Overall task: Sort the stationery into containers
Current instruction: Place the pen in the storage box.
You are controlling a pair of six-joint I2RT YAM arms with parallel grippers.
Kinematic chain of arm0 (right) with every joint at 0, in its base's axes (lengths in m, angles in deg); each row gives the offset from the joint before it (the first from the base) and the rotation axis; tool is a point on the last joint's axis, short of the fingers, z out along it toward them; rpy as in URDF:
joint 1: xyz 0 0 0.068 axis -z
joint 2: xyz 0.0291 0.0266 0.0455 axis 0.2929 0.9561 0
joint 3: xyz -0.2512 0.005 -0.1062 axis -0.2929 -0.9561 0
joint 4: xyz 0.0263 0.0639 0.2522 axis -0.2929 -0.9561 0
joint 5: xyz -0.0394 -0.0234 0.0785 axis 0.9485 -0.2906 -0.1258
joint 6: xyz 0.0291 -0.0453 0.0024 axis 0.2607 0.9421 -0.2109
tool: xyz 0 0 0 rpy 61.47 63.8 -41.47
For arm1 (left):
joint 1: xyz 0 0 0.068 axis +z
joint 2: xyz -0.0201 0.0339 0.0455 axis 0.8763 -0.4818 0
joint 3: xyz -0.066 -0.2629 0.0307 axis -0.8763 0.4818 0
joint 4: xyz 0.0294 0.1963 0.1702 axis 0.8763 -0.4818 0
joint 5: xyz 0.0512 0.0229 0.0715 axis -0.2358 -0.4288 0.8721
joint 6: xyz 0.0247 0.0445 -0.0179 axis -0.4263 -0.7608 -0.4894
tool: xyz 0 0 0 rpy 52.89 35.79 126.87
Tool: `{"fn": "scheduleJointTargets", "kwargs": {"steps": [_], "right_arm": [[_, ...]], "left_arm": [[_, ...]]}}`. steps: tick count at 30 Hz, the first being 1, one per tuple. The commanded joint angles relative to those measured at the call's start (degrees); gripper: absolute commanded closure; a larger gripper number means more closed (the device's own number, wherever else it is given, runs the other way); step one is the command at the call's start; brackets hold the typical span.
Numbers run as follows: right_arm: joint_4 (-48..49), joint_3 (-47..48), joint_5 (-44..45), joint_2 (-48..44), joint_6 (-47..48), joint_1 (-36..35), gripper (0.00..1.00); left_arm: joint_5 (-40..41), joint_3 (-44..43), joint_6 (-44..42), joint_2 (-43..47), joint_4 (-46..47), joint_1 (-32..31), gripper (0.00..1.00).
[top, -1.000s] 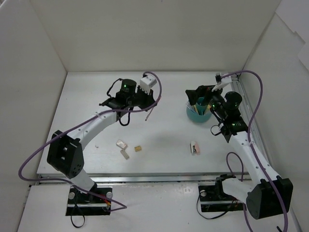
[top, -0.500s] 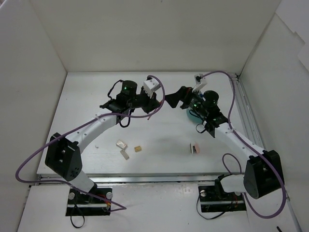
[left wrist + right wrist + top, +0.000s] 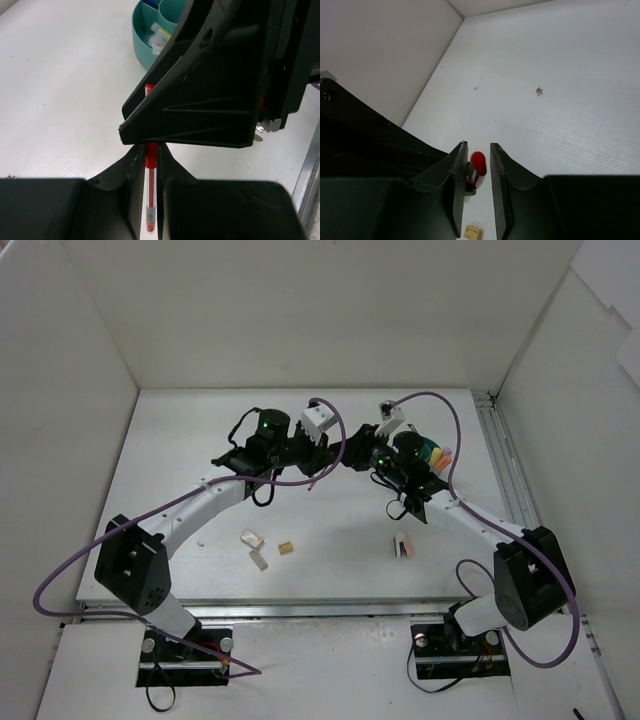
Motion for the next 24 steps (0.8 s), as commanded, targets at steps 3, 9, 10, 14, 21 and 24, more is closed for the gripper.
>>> {"fn": "scheduleJointTargets", "kwargs": {"steps": [3,9,10,14,21,24], "right_arm": [[5.0,2.9,2.4,-1.4,0.7,-1.5,0.86],[5.0,2.8,4.4,-2.7,1.7,-1.8,1.00],[4.9,2.7,4.8,-2.9,2.3,-1.9,1.00],[4.7,2.7,7.8,-4.7,5.2,-1.8,1.00],[2.3,3.5,16.6,-10.1,14.7,4.6,1.00],[-1.1,4.6,25.4,-12.6,24.2,6.5,0.98]], "left_arm": [[1.5,-3.3,2.1,1.8,5.2,-0.4,0.99],[1.6,-3.8,3.1,1.8,5.6,-0.4,0.68],[1.5,-3.7,3.2,2.2,5.9,-0.4,0.51],[2.5,-2.4,2.6,3.6,6.2,-0.4,0.23],[5.0,2.5,1.1,9.8,3.4,-0.4,0.00],[8.7,8.5,3.5,16.8,3.6,2.0,0.00]]}}
